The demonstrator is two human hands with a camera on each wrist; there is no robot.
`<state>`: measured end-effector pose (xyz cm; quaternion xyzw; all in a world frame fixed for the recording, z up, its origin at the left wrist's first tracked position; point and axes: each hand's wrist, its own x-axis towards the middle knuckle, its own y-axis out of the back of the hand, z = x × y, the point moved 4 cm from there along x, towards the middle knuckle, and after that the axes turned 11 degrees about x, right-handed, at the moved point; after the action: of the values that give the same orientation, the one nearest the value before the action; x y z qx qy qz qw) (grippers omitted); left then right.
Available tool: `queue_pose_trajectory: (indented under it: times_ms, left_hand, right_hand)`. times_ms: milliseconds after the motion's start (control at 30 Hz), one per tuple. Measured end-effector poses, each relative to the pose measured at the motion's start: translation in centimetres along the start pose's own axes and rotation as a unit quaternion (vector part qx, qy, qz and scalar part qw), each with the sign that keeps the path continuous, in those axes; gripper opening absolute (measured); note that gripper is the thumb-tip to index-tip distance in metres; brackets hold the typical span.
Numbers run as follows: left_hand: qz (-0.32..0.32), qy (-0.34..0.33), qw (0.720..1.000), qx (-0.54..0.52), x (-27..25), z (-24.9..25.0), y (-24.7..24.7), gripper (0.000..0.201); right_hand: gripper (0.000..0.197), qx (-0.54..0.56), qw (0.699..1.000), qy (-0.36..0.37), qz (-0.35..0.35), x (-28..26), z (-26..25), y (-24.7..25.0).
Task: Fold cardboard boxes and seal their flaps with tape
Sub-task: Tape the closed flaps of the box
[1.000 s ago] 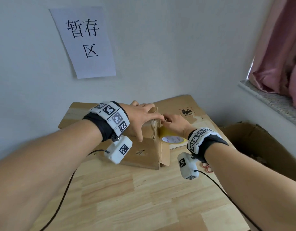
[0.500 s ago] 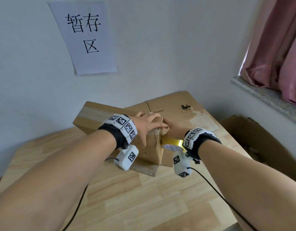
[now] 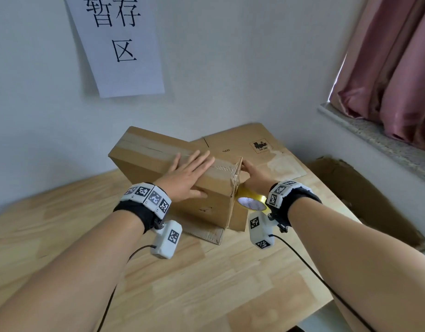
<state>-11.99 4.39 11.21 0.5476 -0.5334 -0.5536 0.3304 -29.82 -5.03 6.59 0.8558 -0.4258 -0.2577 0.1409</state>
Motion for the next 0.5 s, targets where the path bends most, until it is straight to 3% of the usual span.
queue_pose_trajectory:
  times_ms: [100, 267, 500]
  left_hand:
    - [-0.007, 0.027, 0.999, -0.019, -0.1, 0.1, -0.5, 0.095]
    - [0.037, 0.05, 0.995, -0.078, 0.4, -0.5, 0.0, 0.059]
    - [0.133, 0.001, 0.987, -0.089, 0.0, 0.7, -0.2, 0.045]
  right_hand:
    - [0.085, 0.002, 1.0, 0.009, -0.006, -0.1, -0.1, -0.3]
    - [0.085, 0.006, 1.0, 0.0, 0.004, -0.4, 0.0, -0.3]
    - [0.082, 0.004, 1.0, 0.002, 0.007, 0.0, 0.3, -0.1]
